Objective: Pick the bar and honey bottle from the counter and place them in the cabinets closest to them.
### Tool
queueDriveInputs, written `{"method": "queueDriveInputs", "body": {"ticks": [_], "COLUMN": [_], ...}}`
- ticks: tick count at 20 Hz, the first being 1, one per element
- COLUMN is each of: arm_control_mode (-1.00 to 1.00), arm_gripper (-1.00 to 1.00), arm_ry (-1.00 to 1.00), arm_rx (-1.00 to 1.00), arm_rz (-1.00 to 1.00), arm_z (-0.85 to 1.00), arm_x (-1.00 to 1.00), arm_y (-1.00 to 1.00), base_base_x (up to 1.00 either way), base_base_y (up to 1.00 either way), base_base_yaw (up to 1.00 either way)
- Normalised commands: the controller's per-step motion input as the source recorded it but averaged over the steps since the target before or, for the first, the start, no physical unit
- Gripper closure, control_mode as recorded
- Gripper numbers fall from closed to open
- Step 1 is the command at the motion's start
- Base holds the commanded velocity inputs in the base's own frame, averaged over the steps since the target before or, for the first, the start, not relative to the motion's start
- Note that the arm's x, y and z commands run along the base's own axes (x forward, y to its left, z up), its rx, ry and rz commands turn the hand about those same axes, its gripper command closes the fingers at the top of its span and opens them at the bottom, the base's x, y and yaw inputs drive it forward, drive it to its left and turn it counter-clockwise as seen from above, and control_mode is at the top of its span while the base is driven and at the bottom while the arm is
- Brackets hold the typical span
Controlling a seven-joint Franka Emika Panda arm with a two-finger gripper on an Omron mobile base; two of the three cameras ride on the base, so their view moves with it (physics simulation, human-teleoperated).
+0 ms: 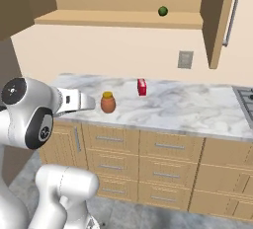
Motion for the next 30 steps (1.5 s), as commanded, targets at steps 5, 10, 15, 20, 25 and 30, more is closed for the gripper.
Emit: {"method": "queueDriveInputs", "body": {"ticks": [5,10,15,20,25,30], "arm_control_mode": [1.00,1.00,1.00,1.00,1.00,-1.00], "arm_gripper": [-1.00,-1.00,-1.00,-1.00,-1.00,-1.00], "arm_ry": [0.00,0.00,0.00,0.00,0.00,0.00], "arm_rx": [0.00,0.00,0.00,0.00,0.00,0.00], "arm_rz": [0.00,0.00,0.00,0.00,0.00,0.00], "arm_z": [0.00,0.00,0.00,0.00,0.00,0.00], "arm_x": [0.00,0.00,0.00,0.00,0.00,0.00], "arm_y": [0.00,0.00,0.00,0.00,0.00,0.01], "base_base_x": [0.51,0.53,0.56,0.54,0.47,0.02], "base_base_y": [0.02,0.06,0.13,0.16,0.17,0.01], "base_base_yaw": [0.00,0.00,-0.01,-0.03,-0.03,0.00]}}
